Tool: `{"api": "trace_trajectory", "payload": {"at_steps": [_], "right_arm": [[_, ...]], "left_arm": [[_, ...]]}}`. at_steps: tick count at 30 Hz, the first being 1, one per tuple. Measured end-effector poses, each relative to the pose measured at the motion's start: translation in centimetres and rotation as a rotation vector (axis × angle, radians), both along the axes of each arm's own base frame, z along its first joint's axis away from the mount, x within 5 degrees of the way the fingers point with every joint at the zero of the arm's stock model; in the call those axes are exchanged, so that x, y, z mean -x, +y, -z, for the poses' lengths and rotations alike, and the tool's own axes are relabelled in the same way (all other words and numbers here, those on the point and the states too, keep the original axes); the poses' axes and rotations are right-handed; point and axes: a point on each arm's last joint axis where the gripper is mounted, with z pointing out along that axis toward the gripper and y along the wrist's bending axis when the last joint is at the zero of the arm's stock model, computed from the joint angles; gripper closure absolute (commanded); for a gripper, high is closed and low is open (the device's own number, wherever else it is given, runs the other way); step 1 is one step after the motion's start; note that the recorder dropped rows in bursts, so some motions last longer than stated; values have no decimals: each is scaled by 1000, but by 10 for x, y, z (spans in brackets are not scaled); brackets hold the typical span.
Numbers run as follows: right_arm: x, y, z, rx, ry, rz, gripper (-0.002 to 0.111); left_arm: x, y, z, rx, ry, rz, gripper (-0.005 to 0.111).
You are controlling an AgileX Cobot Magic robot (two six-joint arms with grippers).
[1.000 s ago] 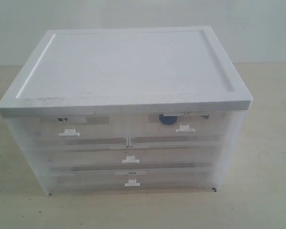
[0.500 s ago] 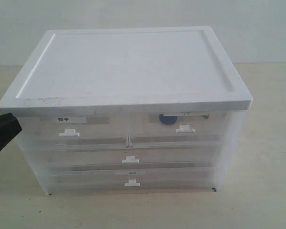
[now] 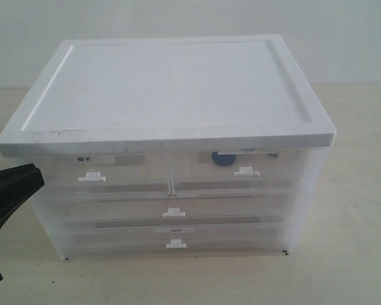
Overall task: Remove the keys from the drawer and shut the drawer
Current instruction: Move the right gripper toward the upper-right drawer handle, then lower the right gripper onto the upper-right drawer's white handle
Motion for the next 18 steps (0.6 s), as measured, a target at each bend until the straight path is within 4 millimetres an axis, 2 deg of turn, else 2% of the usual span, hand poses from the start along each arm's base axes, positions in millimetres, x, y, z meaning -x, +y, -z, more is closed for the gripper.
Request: {"api": "trace_trajectory", "payload": {"at_steps": [2,3,5,8,9,10,15,18], "right_arm": [[-1,24,7,-54,99,-300,108],[2,33,0,-61,107,-414,108],[21,54,-21,-29,70,-633,106],[64,85,-41,81,-74,-846,89],[74,90,-43,101,-117,-843,82],[77,92,-39,116,-148,-784,80],[60,92,0,244,-162,-482,80],[53,93,20,432,-202,-247,80]], "left_arm": [[0,0,-1,6,-4,1,102],[0,0,-1,8,-5,2,102],[0,0,-1,8,-5,2,102],[0,0,-1,8,-5,2,102],[0,0,-1,6,-6,2,102],[0,0,-1,6,-6,2,102],[0,0,-1,5,-7,2,102],[0,0,-1,5,-7,2,102]]}}
